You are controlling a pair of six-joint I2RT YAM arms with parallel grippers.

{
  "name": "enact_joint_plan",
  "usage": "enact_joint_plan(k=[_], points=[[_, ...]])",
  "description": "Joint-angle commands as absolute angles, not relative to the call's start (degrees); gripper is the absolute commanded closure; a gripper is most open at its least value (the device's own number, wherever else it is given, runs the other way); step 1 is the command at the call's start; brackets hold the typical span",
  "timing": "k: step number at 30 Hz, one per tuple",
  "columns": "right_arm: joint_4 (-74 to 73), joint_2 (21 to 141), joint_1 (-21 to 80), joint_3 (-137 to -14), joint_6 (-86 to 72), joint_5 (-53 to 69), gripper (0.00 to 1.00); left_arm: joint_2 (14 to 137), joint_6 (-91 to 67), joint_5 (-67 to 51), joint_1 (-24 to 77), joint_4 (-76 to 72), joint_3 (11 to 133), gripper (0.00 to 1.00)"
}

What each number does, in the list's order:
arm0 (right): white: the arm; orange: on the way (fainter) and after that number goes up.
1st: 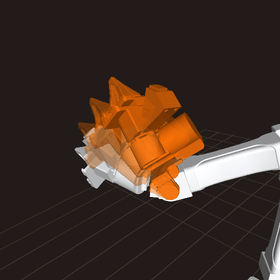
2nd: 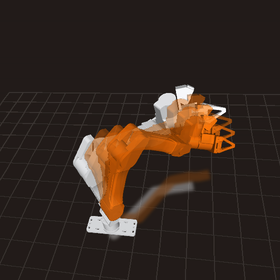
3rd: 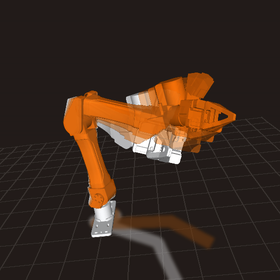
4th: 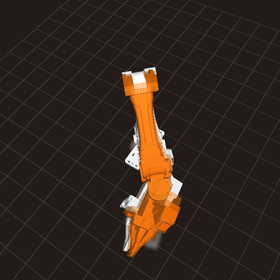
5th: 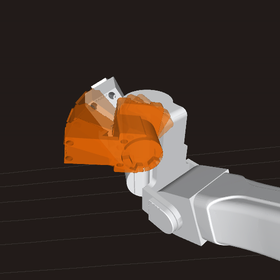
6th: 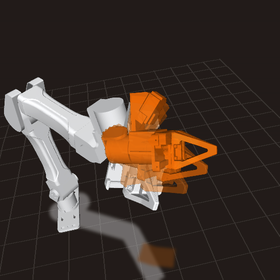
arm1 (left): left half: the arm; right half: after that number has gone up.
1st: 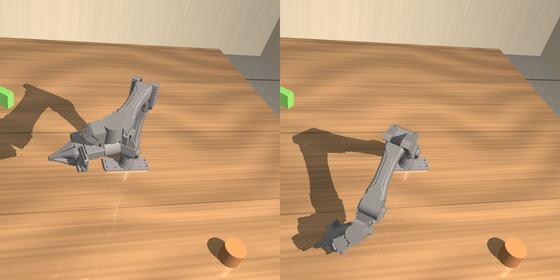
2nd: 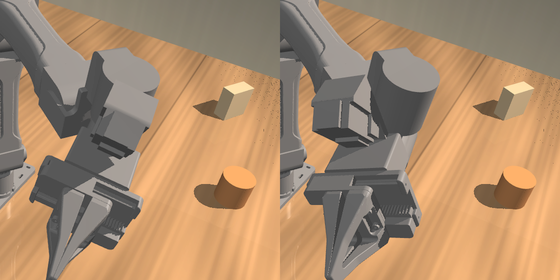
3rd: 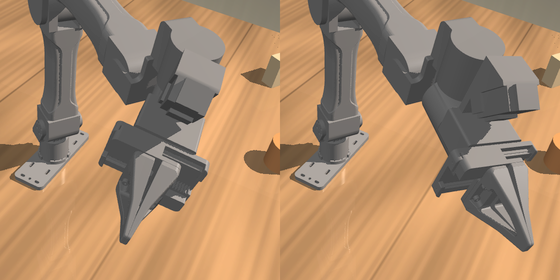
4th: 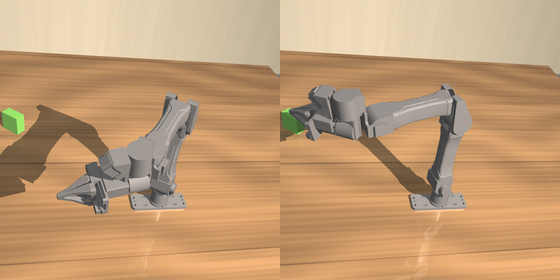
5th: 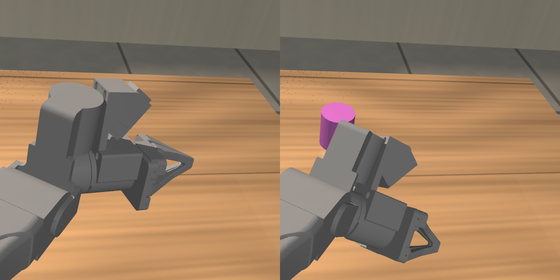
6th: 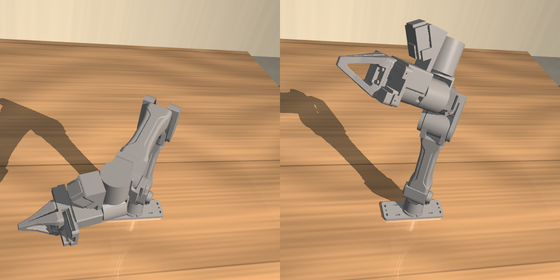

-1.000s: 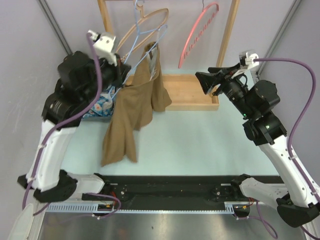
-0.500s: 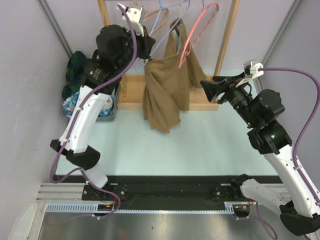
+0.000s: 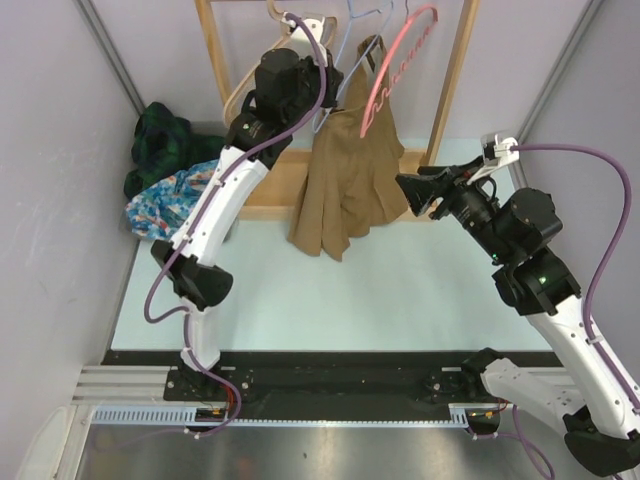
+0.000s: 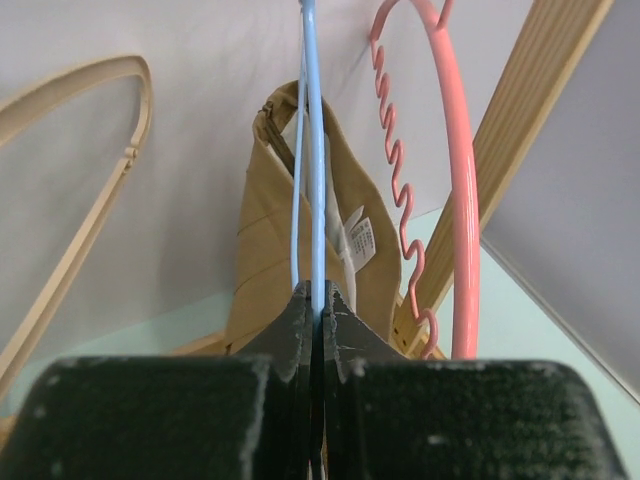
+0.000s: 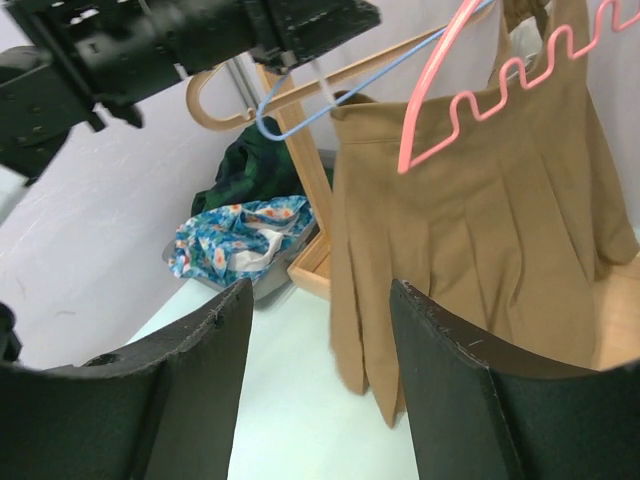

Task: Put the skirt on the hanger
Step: Hang the hanger with skirt onto the clothesline

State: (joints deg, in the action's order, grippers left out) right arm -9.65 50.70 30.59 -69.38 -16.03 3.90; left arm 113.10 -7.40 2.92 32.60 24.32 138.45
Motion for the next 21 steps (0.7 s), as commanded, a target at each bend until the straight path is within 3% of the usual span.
enact_joint_plan(k=[1,10,17,19,21], points=[[-9.5,48.9,31.7,-68.6,-17.6,3.3,0.39,113.1,-9.2,3.9,31.9,12.4,143.1,1.0],[-10.7,49.3,35.2,-67.7,-17.6,1.1,0.39,117.5,-11.9,5.0,30.8,14.8,141.4,1.0],[-10.8,50.2,36.0,-68.2,-16.3,-1.8,0.37,114.4,-11.2,3.2,30.0,19.3,134.5,1.0],[-10.7,50.7,36.1,-68.2,-16.1,-2.8,0.37,111.6,-10.5,3.5,30.0,19.1,130.3,0.84],[-10.5,51.0,36.2,-68.3,-16.0,-4.0,0.35,110.0,-9.8,3.3,30.1,19.4,128.4,0.62]])
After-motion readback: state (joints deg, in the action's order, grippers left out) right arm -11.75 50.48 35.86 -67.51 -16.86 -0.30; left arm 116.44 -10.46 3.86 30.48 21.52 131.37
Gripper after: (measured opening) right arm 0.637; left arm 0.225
